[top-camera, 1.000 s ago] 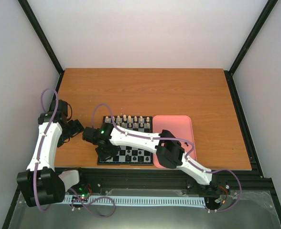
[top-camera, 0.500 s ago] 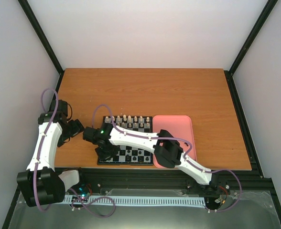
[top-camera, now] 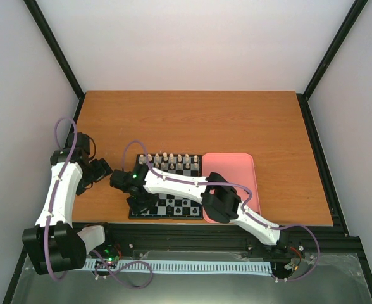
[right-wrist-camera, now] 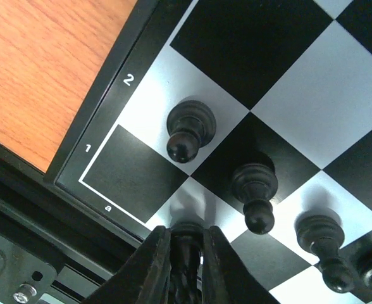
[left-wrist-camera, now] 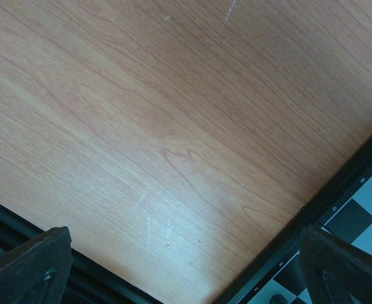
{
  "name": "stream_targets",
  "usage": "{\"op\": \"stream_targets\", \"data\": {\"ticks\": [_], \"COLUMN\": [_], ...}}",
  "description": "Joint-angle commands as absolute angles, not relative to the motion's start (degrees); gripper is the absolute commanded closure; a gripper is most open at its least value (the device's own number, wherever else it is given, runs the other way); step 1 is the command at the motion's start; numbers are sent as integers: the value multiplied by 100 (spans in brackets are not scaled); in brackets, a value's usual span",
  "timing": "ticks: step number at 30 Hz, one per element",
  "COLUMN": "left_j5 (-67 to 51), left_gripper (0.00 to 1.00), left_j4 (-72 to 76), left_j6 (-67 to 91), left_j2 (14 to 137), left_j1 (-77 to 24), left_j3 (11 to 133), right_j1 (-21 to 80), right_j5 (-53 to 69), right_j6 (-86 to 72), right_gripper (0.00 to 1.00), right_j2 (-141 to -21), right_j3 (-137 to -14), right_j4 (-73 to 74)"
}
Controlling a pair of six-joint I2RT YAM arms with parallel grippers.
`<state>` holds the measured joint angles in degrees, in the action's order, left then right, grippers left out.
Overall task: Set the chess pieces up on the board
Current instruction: Place the chess piece on the chessboard, then pick up the chess piece from the storage box.
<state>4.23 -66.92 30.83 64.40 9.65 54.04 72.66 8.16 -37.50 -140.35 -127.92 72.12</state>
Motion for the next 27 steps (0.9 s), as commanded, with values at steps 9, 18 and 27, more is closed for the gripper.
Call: {"op": "stream_targets", "data": {"ticks": [9,18,27], "left_j5": [352,337,182], "left_gripper": [0,0,0], "left_j4": [-6636,-6618,-6562], "left_j6": [3037,3018,2937], "left_j2": [6379,6393,6439], "left_j1": [1005,1008,1010], "left_j3": [5410,5408,5395], "right_j1": [7238,7341,6670], "right_j5": [688,347,-324], "right_j6": [-3683,-3765,-4794], "right_gripper": [70,61,54], "right_j2": [-13633,-12582,-9809], "right_j3": [-12844,-12702,-8954], "right_j4": [7228,7729,7387]}}
